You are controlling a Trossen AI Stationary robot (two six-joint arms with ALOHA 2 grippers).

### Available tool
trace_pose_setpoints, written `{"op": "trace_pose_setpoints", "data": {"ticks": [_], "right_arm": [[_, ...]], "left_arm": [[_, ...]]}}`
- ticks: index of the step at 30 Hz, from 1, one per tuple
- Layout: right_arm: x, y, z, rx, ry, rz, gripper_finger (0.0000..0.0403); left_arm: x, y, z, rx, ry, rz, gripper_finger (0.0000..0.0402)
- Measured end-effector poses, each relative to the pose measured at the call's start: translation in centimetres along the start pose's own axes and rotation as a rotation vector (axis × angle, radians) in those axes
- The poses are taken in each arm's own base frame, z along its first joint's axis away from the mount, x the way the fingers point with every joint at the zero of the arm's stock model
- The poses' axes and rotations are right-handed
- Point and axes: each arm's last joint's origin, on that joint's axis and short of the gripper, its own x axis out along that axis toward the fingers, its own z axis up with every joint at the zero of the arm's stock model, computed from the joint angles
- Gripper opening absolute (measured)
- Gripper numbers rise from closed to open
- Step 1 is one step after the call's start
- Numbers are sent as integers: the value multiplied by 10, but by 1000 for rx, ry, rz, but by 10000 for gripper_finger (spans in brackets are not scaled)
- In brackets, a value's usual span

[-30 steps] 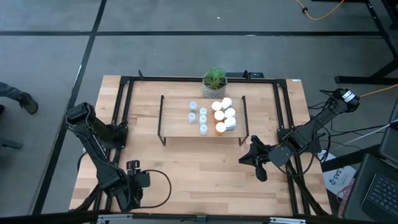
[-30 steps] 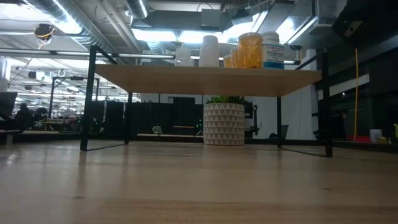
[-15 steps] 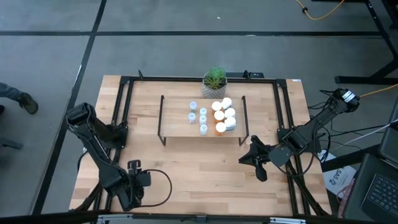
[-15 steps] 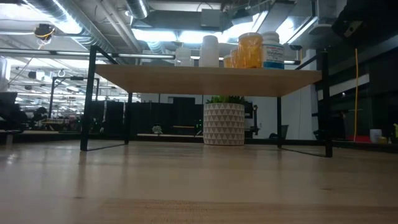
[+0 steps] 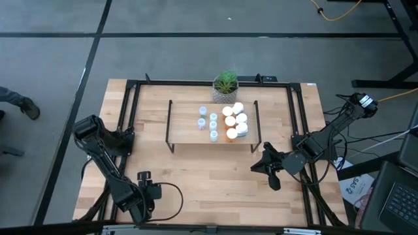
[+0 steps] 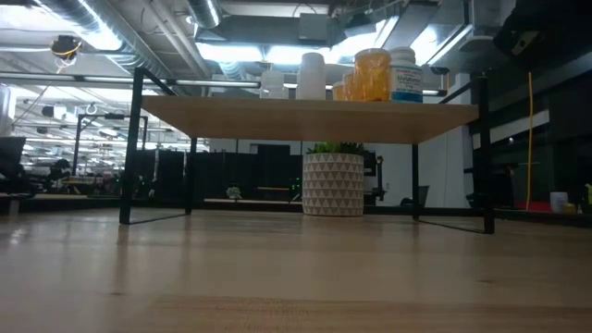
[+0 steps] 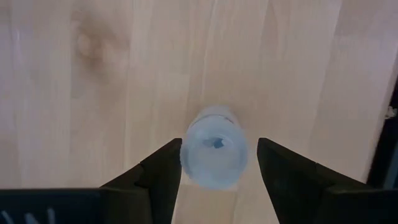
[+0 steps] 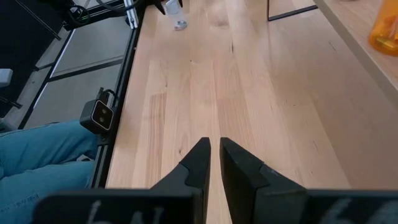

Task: Pick and place medicine bottles onto shelf by color
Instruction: Put the transparent pill bottle on the shelf aligned with the other transparent pill bottle

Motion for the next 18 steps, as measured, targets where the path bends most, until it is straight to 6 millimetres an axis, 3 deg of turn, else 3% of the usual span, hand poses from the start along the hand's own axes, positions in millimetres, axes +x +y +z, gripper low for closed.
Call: {"op": "trace_pose_setpoints", "data": {"ticks": [10,18], "right_arm": [[0,0,0,0,0,0,39],[0,0,0,0,1,0,39]], "left_arm": [[8,0,6,-34,9,11,197],[11,5,17,-80,90,-24,156]]}}
